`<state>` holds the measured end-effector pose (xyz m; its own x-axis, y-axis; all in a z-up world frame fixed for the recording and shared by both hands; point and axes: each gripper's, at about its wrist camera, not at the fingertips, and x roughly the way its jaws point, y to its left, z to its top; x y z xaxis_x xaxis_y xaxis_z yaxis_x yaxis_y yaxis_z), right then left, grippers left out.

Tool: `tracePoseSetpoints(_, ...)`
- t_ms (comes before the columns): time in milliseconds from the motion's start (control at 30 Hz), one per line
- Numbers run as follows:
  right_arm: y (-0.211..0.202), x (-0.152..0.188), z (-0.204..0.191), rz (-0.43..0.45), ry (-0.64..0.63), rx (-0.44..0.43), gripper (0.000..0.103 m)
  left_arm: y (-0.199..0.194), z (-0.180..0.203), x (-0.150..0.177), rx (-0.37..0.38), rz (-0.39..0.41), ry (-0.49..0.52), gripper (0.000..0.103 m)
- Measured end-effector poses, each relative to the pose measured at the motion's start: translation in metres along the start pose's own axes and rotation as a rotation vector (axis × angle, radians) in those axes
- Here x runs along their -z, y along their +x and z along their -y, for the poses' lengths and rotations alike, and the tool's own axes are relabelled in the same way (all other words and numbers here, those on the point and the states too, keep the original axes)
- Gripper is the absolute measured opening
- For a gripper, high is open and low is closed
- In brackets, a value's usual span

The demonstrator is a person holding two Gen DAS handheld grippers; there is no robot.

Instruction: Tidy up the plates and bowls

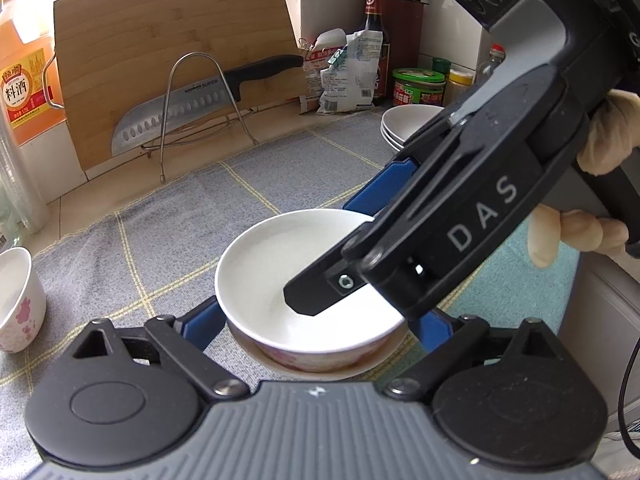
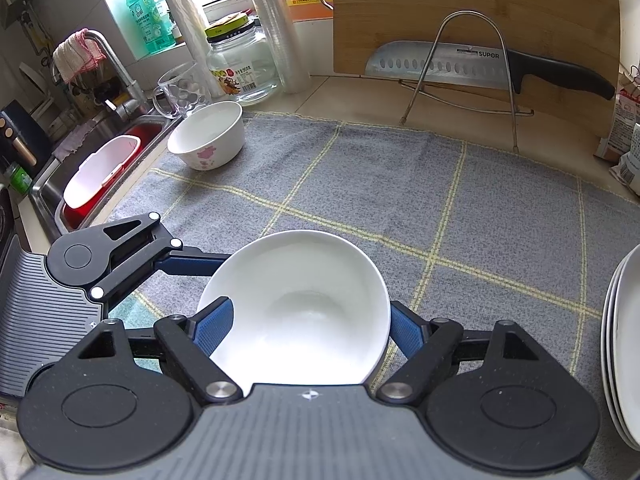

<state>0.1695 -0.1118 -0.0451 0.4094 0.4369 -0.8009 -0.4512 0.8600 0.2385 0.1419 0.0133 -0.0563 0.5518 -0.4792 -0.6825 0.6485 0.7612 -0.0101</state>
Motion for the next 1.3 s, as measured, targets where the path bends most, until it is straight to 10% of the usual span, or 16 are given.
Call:
tracePoseSetpoints(967,0.001,0.007,-0.02,0.012,-0.084,0.047,0.103,-0.04,-0.028,0.027,-0.051,0.001,-0.049,0.098)
tracePoseSetpoints(1300,-0.021,-0.025,-0.019,0.104,-0.053,0.066,0.103,-0.05,-0.07,0.045,-0.176,0.004,-0.164,0.098)
